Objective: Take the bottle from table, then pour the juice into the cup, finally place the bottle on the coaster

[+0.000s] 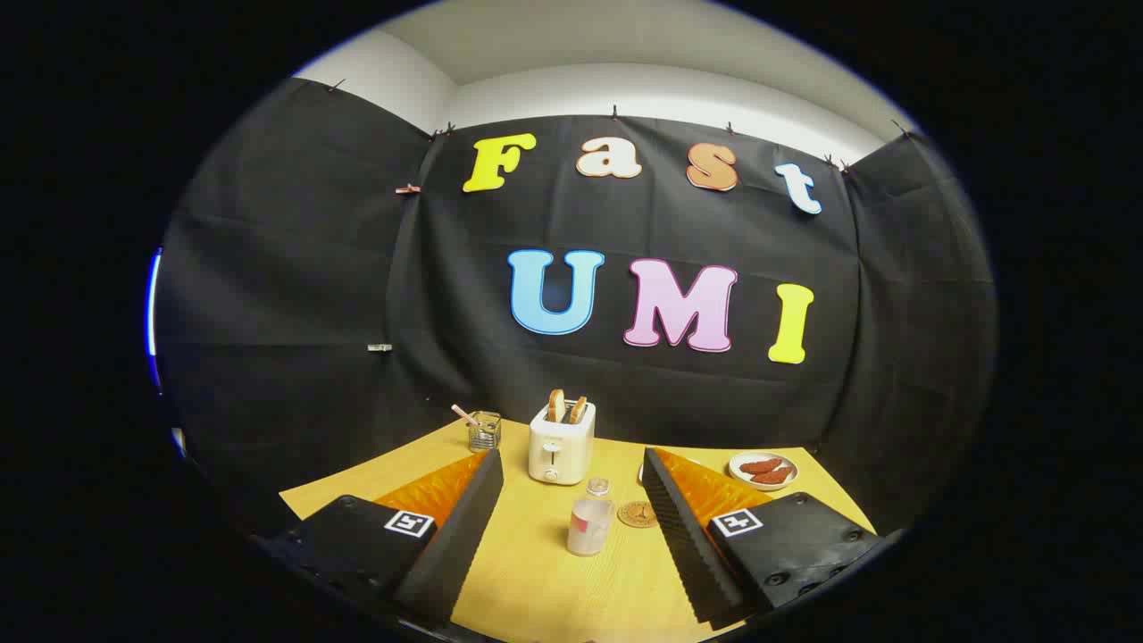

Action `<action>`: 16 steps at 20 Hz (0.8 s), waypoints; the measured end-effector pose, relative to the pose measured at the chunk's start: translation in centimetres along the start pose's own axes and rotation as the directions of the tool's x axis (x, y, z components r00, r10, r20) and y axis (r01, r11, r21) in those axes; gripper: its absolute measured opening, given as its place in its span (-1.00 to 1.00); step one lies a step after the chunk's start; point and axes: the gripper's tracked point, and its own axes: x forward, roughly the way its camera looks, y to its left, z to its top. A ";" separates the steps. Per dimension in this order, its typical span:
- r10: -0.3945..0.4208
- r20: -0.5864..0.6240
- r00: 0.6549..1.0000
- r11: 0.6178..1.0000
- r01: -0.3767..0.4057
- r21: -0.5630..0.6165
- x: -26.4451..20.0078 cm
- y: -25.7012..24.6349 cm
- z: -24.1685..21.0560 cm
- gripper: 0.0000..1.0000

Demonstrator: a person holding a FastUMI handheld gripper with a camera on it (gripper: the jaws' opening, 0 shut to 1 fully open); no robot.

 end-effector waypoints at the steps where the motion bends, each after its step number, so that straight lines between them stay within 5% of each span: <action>1: -0.005 -0.003 1.000 1.000 0.005 0.004 0.5 0.6 -0.3 0.93; 8: -0.181 -0.077 0.980 0.982 0.184 0.031 4.2 0.0 -5.1 0.93; 16: -0.285 -0.070 0.956 0.957 0.287 0.032 5.9 -1.8 -7.1 0.94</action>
